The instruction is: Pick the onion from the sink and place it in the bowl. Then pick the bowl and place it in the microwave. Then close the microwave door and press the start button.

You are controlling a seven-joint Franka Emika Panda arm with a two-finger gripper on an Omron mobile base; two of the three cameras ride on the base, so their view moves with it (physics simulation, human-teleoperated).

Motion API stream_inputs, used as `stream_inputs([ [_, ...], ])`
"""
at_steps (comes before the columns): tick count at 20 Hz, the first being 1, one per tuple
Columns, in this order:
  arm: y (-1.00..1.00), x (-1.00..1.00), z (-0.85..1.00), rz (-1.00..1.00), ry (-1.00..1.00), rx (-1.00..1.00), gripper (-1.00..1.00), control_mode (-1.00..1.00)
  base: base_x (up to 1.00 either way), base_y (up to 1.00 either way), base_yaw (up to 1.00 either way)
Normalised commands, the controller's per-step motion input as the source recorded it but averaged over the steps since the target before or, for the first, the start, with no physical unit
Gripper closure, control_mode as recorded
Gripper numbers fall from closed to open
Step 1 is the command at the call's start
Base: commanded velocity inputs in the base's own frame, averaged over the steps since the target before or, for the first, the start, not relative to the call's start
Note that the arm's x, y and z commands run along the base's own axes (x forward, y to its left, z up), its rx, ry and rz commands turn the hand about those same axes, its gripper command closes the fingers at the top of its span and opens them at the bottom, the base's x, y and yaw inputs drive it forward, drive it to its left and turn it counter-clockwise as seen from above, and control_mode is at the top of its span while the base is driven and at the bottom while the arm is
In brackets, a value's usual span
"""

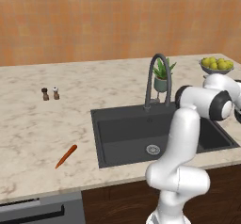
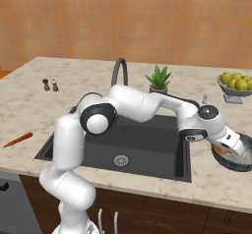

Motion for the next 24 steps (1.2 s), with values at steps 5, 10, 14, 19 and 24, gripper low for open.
stream_inputs([
  [5,-0.01,0.26,0.02,-0.01,0.0,0.0,-1.0,-1.0,0.0,0.0,0.0],
  [10,0.03,0.28,0.02,0.0,0.0,-0.01,-1.0,-1.0,0.0,0.0,0.0],
  [14,0.0,0.09,0.11,0.0,0.0,0.0,-1.0,-1.0,0.0,0.0,0.0],
  [19,-0.21,0.39,0.27,0.02,-0.02,-0.03,-1.0,-1.0,0.0,0.0,0.0],
  [24,-0.04,0.05,0.14,0.11,-0.04,-0.09,-1.0,-1.0,0.0,0.0,0.0],
])
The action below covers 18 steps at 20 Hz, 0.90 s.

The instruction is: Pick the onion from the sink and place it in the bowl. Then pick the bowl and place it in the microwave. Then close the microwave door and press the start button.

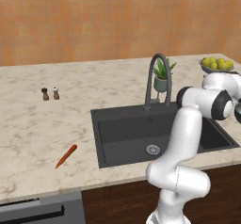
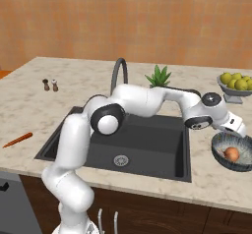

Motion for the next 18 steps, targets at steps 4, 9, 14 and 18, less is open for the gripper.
stream_inputs([
  [4,0.63,-0.55,-0.37,0.35,0.13,-0.23,-1.0,-1.0,0.0,0.0,0.0],
  [9,0.05,-0.08,-0.53,0.32,0.17,-0.25,-1.0,-1.0,0.0,0.0,0.0],
  [14,-0.16,0.36,-0.45,0.21,0.23,-0.15,-1.0,-1.0,0.0,0.0,0.0],
  [18,-0.21,0.19,-0.18,0.17,0.21,-0.04,-1.0,-1.0,0.0,0.0,0.0],
])
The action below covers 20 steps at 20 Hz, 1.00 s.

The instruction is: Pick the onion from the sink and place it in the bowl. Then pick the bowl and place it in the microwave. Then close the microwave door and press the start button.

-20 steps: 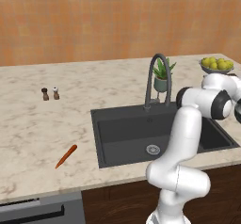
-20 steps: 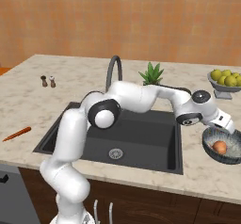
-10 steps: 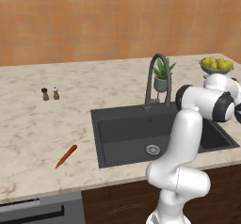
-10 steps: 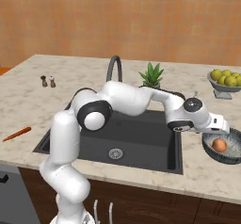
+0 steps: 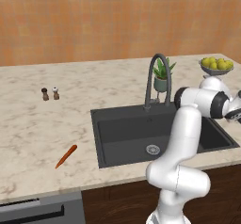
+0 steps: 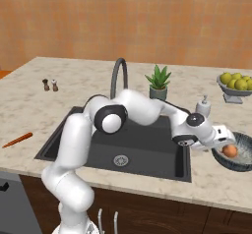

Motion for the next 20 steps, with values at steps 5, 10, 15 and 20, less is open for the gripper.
stream_inputs([
  [5,-0.29,0.18,-0.15,0.13,0.17,0.0,-1.0,-1.0,0.0,0.0,0.0],
  [10,-0.07,0.05,-0.3,0.12,0.1,0.0,1.0,-1.0,0.0,0.0,0.0],
  [15,0.0,-0.13,-0.23,0.02,0.02,0.0,1.0,-1.0,0.0,0.0,0.0],
  [20,0.1,-0.21,-0.09,0.0,0.0,-0.03,1.0,-1.0,0.0,0.0,0.0],
])
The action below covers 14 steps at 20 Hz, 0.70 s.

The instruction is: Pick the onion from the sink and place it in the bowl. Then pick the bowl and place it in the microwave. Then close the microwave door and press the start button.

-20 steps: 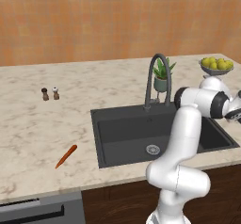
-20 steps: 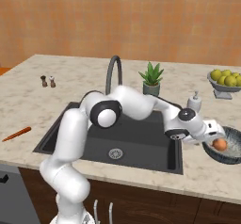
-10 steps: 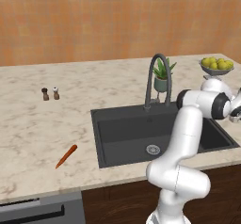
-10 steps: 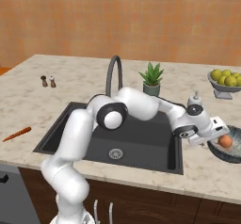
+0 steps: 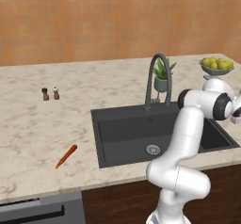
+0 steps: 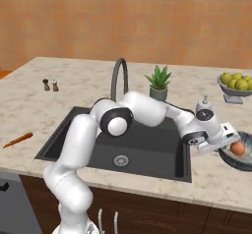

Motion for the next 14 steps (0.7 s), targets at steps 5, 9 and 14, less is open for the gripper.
stream_inputs([
  [5,0.11,-0.28,0.18,0.0,-0.01,-0.06,1.0,-1.0,0.0,0.0,0.0],
  [9,0.43,-0.74,0.98,0.09,0.02,0.07,1.0,-1.0,0.0,0.0,0.0],
  [14,0.57,-0.53,1.0,0.15,0.0,0.01,1.0,-1.0,0.0,0.0,0.0],
])
